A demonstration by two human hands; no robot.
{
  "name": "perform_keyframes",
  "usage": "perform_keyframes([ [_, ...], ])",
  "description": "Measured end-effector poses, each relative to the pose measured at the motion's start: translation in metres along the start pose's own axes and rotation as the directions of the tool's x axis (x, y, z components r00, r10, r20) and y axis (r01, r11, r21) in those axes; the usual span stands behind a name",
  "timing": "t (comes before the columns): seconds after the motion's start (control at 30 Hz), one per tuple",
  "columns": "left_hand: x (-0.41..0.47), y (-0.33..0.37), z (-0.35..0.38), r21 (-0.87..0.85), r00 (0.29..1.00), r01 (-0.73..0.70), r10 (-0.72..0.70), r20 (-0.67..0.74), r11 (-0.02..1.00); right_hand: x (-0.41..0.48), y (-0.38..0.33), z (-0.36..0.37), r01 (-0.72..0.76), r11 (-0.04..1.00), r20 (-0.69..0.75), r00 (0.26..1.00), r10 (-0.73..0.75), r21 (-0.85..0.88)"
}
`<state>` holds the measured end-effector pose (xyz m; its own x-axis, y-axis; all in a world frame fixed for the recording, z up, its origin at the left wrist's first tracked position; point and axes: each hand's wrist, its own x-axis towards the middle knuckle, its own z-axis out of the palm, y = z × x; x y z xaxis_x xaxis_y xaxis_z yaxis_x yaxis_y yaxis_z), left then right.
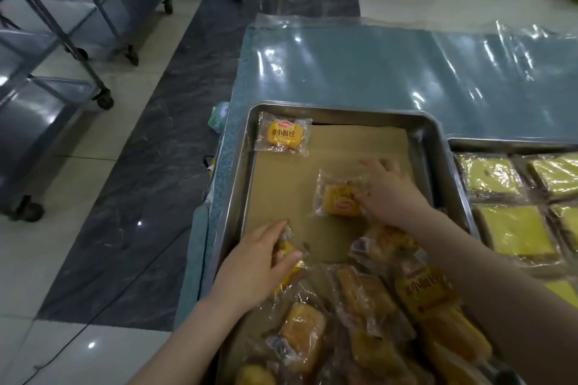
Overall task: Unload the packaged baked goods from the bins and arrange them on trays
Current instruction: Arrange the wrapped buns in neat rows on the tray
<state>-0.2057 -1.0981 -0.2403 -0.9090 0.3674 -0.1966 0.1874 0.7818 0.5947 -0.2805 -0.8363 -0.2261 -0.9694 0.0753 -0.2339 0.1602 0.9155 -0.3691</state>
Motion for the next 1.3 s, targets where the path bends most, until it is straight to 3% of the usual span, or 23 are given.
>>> perform_keyframes([
  [0.07, -0.001, 0.000, 0.003, 0.035, 1.000, -0.003, 0.002, 0.026, 0.999, 0.000, -0.002, 0.005, 0.132, 0.989, -0.014, 0.991, -0.133, -0.067],
  [0.17, -0.001, -0.003, 0.005, 0.150, 0.999, -0.013, 0.007, 0.042, 0.989, -0.001, -0.002, 0.009, 0.335, 0.936, 0.164, 0.934, -0.316, -0.104],
  [0.23, 0.001, -0.003, 0.006, 0.237, 0.999, -0.030, 0.021, 0.041, 0.971, 0.002, 0.002, 0.010, 0.306, 0.926, 0.149, 0.949, -0.278, -0.223],
  [0.37, 0.016, -0.001, 0.004, 0.411, 0.993, -0.109, 0.117, 0.005, 0.905, 0.002, 0.005, 0.003, 0.036, 0.945, 0.029, 0.999, -0.028, -0.324],
  [0.47, 0.031, 0.002, 0.001, 0.456, 0.988, -0.116, 0.152, -0.042, 0.882, 0.004, 0.002, 0.001, 0.166, 0.895, -0.121, 0.965, -0.235, -0.413],
  [0.53, 0.038, 0.003, 0.004, 0.465, 0.990, -0.097, 0.132, -0.044, 0.880, 0.011, 0.001, 0.002, 0.333, 0.865, -0.015, 0.931, -0.365, -0.375],
  [0.6, 0.041, 0.003, 0.009, 0.467, 0.992, -0.080, 0.115, -0.047, 0.881, 0.021, 0.006, 0.009, 0.405, 0.859, 0.118, 0.914, -0.389, -0.314],
  [0.67, 0.042, 0.002, 0.012, 0.476, 0.993, -0.072, 0.108, -0.050, 0.877, 0.028, 0.012, 0.016, 0.328, 0.908, 0.125, 0.944, -0.305, -0.260],
  [0.77, 0.044, 0.002, 0.012, 0.527, 0.991, -0.092, 0.132, -0.038, 0.845, 0.034, 0.007, 0.026, 0.088, 0.981, 0.012, 0.996, -0.088, -0.175],
  [0.87, 0.042, -0.001, 0.012, 0.555, 0.987, -0.118, 0.158, -0.024, 0.823, 0.036, -0.010, 0.026, -0.025, 0.981, 0.016, 0.999, 0.029, -0.192],
  [0.93, 0.039, -0.003, 0.013, 0.559, 0.984, -0.132, 0.176, -0.025, 0.819, 0.033, -0.014, 0.017, 0.000, 0.977, -0.068, 0.998, -0.015, -0.212],
  [1.03, 0.041, -0.005, 0.013, 0.542, 0.981, -0.150, 0.193, -0.023, 0.827, 0.028, -0.002, -0.003, 0.133, 0.988, -0.180, 0.973, -0.144, -0.073],
  [1.2, 0.065, -0.012, 0.007, 0.567, 0.961, -0.242, 0.276, 0.027, 0.787, 0.030, 0.020, -0.013, 0.236, 0.965, -0.037, 0.970, -0.241, -0.111],
  [1.3, 0.083, -0.013, 0.000, 0.682, 0.940, -0.296, 0.330, 0.085, 0.669, 0.041, 0.018, -0.007, 0.292, 0.922, -0.061, 0.947, -0.316, -0.255],
])
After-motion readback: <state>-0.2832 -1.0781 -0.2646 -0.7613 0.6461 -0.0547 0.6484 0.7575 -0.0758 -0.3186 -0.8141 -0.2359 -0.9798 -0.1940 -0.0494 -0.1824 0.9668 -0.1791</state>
